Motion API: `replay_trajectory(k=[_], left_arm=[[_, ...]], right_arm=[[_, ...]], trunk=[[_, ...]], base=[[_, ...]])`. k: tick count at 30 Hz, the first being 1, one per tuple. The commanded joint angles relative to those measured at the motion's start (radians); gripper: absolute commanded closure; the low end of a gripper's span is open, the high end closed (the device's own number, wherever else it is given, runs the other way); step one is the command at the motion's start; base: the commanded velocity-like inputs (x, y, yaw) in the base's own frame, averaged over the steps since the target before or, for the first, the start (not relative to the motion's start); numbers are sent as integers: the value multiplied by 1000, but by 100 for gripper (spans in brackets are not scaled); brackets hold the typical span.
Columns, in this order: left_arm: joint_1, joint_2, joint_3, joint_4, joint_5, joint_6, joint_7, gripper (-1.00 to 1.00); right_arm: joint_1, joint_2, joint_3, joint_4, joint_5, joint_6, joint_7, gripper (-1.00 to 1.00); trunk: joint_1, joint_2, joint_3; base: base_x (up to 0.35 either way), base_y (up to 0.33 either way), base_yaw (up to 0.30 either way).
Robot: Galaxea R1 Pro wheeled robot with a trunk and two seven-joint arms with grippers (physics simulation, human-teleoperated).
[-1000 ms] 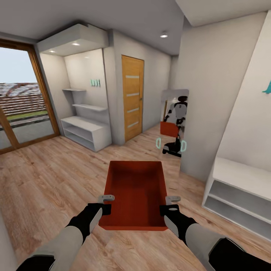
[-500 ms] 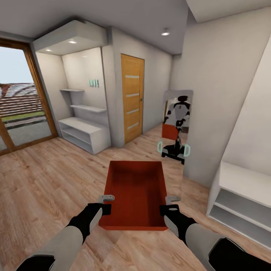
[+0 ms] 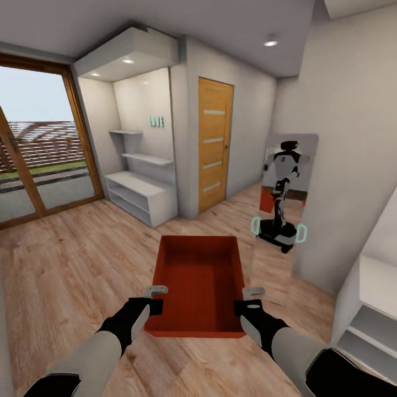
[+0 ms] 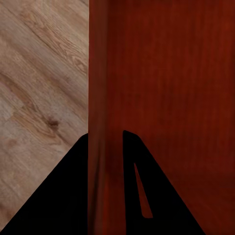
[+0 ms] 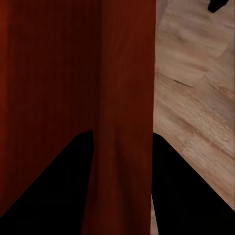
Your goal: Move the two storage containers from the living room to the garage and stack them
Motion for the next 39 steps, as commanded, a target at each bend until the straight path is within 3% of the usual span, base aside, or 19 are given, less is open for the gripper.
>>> replay_trajectory(k=[1, 39], left_arm=[[0, 0, 1, 0, 2, 6, 9, 100], [0, 0, 1, 0, 2, 6, 9, 100]], right_arm=[[-1, 0, -16, -10, 8, 8, -6, 100], [-1, 0, -16, -10, 8, 9, -6, 100]], trunk=[[1, -2, -2], [1, -2, -2]], base=[[322, 0, 39], [322, 0, 6]])
